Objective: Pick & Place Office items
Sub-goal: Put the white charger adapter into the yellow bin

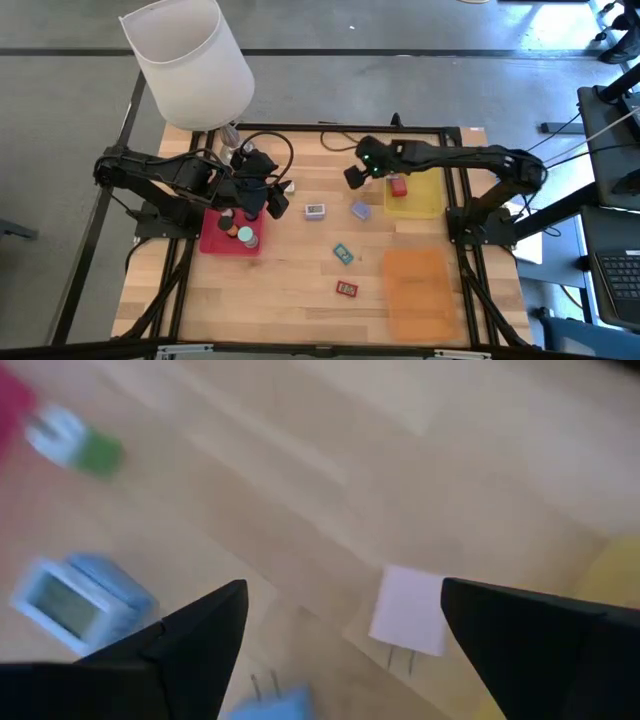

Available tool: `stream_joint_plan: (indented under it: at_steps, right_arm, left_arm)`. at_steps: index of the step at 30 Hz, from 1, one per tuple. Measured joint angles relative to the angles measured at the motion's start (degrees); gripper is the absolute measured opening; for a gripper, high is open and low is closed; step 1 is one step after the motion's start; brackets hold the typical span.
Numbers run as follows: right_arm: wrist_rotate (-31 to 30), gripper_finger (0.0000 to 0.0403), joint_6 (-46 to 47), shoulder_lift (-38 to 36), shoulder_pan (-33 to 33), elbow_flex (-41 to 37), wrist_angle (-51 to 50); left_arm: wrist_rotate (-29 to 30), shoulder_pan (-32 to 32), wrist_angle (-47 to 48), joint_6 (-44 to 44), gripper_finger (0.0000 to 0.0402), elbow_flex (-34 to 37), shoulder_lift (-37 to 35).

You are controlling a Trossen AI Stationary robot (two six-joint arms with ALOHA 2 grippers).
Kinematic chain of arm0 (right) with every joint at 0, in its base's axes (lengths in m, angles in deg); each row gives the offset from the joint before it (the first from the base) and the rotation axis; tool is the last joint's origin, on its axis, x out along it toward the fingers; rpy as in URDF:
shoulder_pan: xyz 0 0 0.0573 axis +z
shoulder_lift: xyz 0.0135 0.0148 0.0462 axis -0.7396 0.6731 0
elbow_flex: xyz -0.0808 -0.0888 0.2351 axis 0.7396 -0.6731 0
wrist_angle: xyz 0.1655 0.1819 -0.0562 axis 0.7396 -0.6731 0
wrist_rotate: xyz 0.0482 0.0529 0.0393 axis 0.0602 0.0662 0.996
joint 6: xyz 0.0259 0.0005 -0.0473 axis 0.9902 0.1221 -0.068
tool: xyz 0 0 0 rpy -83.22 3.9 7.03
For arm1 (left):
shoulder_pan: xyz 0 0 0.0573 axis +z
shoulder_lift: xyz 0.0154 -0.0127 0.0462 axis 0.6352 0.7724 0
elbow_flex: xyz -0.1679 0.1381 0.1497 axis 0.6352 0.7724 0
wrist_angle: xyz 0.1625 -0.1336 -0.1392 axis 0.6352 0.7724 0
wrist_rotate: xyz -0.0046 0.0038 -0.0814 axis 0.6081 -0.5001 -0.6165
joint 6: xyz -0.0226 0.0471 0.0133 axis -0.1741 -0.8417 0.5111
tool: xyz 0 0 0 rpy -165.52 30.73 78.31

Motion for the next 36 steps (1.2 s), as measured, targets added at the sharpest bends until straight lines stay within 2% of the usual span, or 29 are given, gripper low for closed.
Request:
stream_joint_plan:
  at_steps: [13,19,26,28,31,36]
  right_arm:
    - [0.8,0.0333,-7.3,11.5,-0.1,0.0,-0.5]
    - [-3.8,0.0333,-10.5,12.2,-0.1,0.0,-0.5]
    - [-4.0,0.0333,-16.0,12.2,-0.1,0.3,-1.1]
    - [-6.5,0.0333,-17.4,12.2,0.1,1.1,-2.8]
    - [-9.3,0.0333,-17.7,12.2,0.1,1.6,-3.2]
    - [-8.7,0.0333,-16.3,12.2,-1.0,1.6,-3.2]
  left_arm:
    - [-0.1,0.0,0.0,0.0,0.0242,0.0,0.0]
    - [-0.2,0.0,0.0,0.0,0.0242,0.0,0.0]
    - [-0.6,0.0,0.0,0.0,0.0242,0.0,0.0]
    - [-0.8,0.0,0.0,0.0,0.0242,0.0,0.0]
    - [-0.8,0.0,0.0,0.0,0.0242,0.0,0.0]
    - [-0.8,0.0,0.0,0.0,0.0242,0.0,0.0]
